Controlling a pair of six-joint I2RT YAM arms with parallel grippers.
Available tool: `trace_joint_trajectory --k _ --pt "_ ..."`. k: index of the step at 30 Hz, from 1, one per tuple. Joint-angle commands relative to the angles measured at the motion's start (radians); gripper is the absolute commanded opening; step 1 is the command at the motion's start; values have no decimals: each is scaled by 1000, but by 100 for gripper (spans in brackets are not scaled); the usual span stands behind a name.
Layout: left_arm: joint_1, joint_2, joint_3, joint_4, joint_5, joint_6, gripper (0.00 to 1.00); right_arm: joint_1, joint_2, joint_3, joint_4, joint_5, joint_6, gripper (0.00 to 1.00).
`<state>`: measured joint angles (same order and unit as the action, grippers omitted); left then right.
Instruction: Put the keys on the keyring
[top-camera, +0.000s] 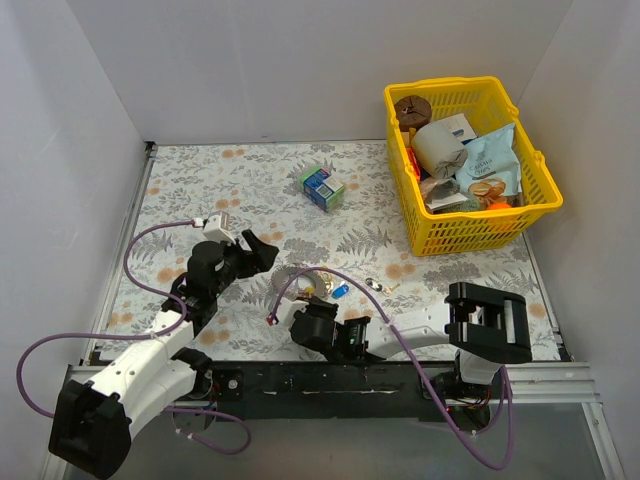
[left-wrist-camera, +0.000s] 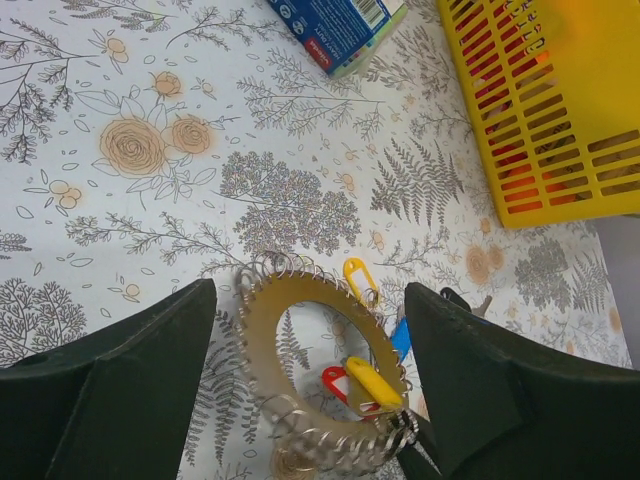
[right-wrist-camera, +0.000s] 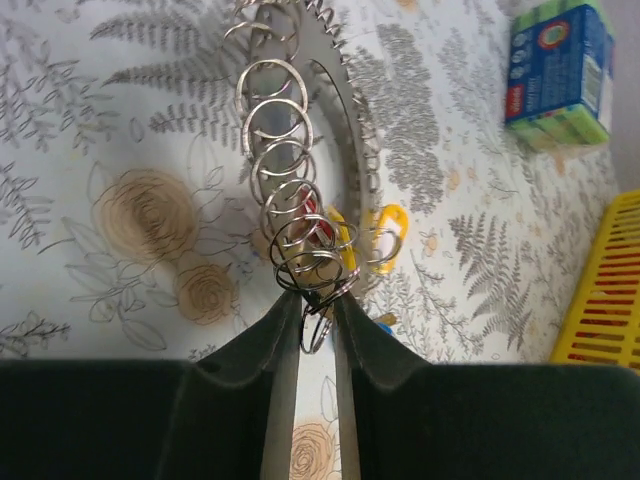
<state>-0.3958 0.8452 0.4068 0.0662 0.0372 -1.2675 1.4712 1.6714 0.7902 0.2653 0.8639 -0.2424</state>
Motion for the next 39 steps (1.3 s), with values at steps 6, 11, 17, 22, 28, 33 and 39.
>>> trace_joint_trajectory --k 6,11,17,22,28,33,39 --pt "12 -3 18 0 26 8 83 -17 -28 0 -101 -316 63 74" --pt "15 23 24 10 52 14 84 -147 -180 -52 -89 -653 159 84" --pt "40 106 44 33 151 34 84 -537 -367 -141 -11 -1061 382 83" --pt "72 219 86 50 243 42 84 -722 -346 -135 -21 -1239 485 77" --pt "101 310 122 33 293 46 84 -799 -254 -129 -21 -1344 577 56" --pt "120 380 125 43 348 54 84 -799 -205 -120 -31 -1339 592 14" --pt "130 402 119 60 354 43 84 -798 -202 -114 -84 -1287 568 1"
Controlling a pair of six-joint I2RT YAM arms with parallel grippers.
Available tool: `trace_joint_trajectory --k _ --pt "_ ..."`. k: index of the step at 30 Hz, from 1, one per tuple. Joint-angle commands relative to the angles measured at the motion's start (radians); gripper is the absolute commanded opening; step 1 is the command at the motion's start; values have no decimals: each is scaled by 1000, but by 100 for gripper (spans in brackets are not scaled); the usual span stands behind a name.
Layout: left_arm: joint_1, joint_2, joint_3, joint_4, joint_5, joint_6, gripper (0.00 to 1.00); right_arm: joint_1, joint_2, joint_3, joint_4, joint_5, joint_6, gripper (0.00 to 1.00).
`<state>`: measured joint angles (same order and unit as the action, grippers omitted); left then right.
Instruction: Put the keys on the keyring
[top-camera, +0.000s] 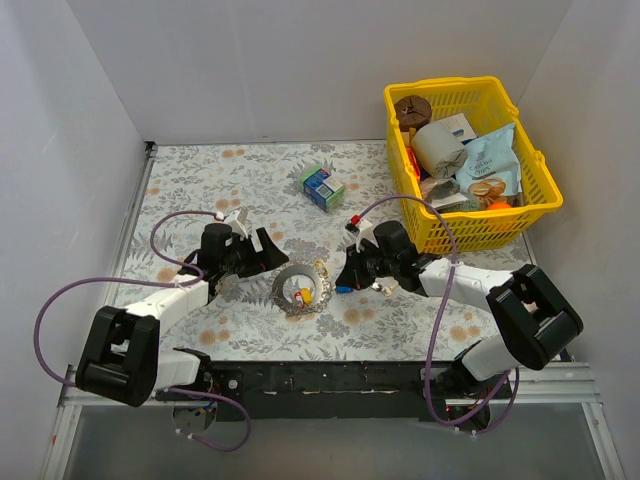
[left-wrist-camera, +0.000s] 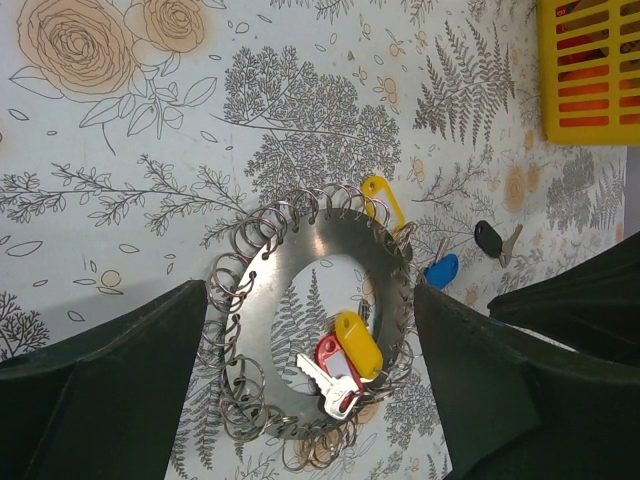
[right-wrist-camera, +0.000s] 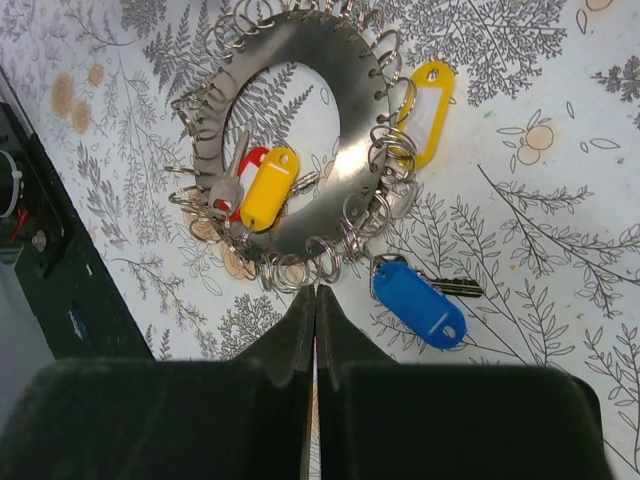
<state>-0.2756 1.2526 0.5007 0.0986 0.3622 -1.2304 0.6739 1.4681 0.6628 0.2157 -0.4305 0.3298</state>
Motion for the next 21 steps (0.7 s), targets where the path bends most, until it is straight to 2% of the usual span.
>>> trace_joint_trajectory --k 1,12,21 --pt "12 -2 25 29 23 6 84 1 1 14 -50 16 -8 1" --pt "13 108 27 69 40 -9 83 18 69 38 -75 24 -22 1" --pt "13 143 15 98 83 -9 81 9 103 78 33 21 43 1"
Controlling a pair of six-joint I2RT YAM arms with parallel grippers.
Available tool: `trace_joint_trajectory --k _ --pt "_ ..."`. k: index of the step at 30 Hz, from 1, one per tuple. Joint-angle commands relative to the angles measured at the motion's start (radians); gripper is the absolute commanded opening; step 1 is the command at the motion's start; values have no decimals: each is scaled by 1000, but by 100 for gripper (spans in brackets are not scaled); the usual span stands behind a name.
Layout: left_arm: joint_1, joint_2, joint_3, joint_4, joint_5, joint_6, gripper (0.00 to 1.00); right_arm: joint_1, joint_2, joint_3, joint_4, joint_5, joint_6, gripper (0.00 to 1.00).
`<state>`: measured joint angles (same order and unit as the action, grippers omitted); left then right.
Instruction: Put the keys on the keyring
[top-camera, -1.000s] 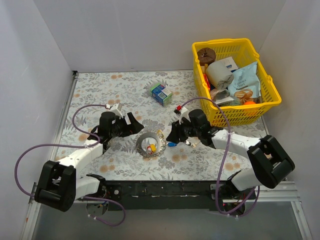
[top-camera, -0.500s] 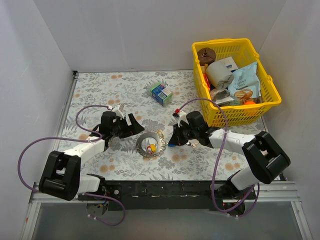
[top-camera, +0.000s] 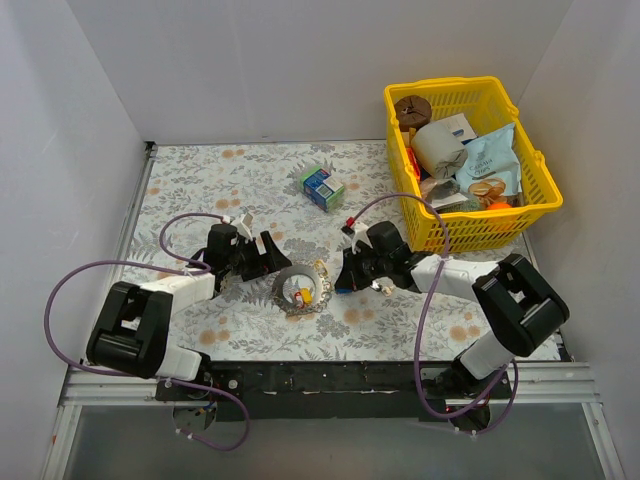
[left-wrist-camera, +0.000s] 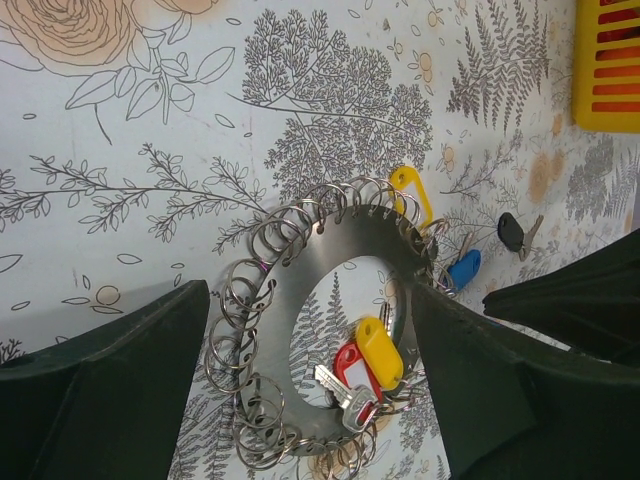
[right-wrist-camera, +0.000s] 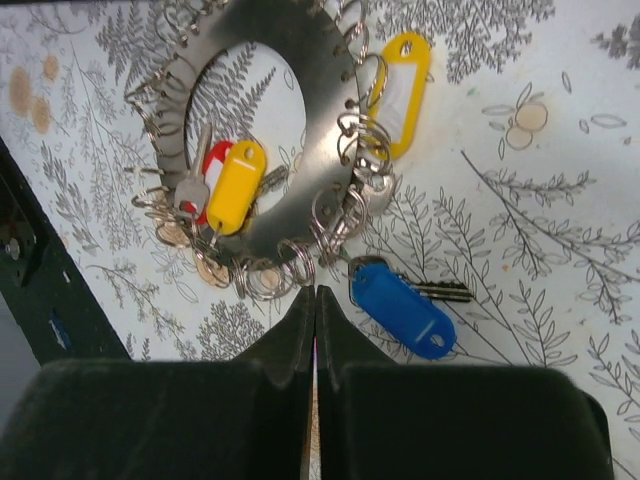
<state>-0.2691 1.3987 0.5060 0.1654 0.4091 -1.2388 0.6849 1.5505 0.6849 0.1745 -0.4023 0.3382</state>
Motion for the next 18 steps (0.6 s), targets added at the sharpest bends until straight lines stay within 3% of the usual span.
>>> trace_joint_trajectory --k 1,7,18 --pt "7 -1 8 34 43 -1 81 -2 25 70 80 12 35 1" --pt "7 16 8 59 73 -16 79 -27 94 107 134 30 12 1" --pt "-25 -84 52 20 -13 -10 72 -65 164 153 137 49 15 3"
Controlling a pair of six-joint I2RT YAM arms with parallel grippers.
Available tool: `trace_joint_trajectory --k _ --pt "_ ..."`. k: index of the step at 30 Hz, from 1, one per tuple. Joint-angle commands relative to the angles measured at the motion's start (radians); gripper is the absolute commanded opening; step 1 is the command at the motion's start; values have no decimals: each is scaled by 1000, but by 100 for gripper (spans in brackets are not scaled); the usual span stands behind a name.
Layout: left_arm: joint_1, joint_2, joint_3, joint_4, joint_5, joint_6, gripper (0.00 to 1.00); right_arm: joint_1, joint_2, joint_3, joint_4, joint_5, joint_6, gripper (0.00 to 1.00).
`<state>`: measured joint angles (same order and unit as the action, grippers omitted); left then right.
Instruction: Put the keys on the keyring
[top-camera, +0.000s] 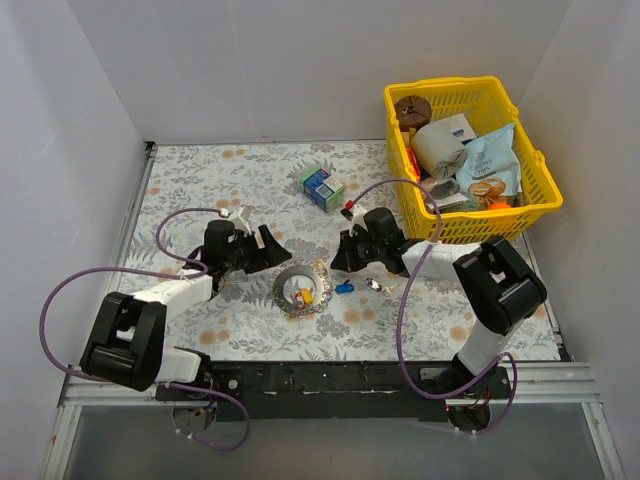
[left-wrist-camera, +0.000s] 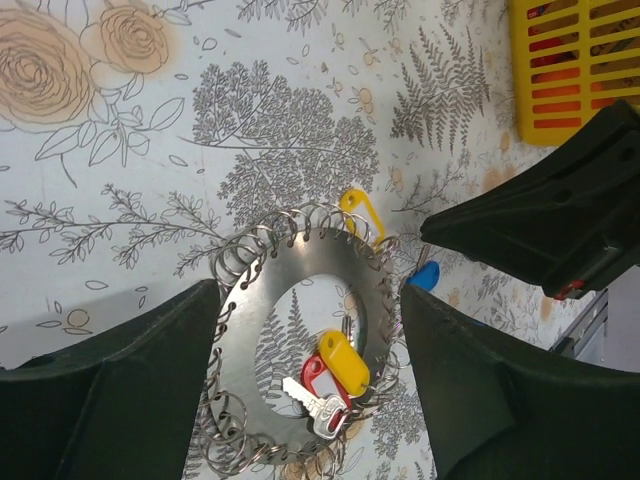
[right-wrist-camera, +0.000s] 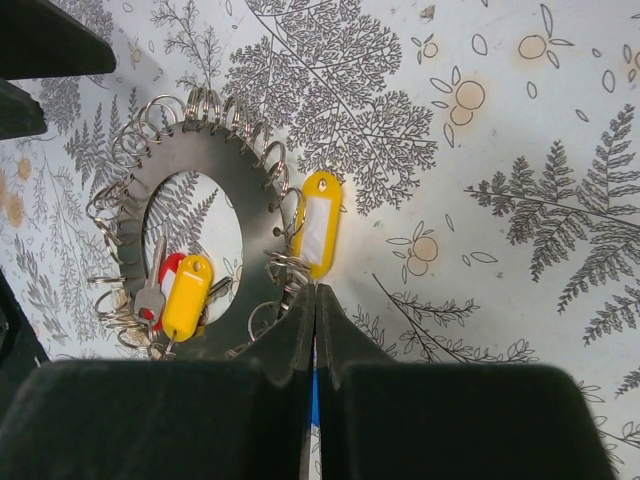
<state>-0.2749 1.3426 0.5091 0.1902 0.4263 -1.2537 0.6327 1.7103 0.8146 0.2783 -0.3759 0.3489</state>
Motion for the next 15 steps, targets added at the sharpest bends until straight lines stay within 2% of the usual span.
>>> trace_joint_trajectory --k 1,8,15 --pt "-41 -23 52 0 -31 10 72 -13 11 29 18 28 1 2" --pt "-124 116 126 43 17 31 69 -13 51 14 1 -44 -11 1" --pt "-178 196 146 113 54 50 54 -11 5 -66 1 -44 -4 1"
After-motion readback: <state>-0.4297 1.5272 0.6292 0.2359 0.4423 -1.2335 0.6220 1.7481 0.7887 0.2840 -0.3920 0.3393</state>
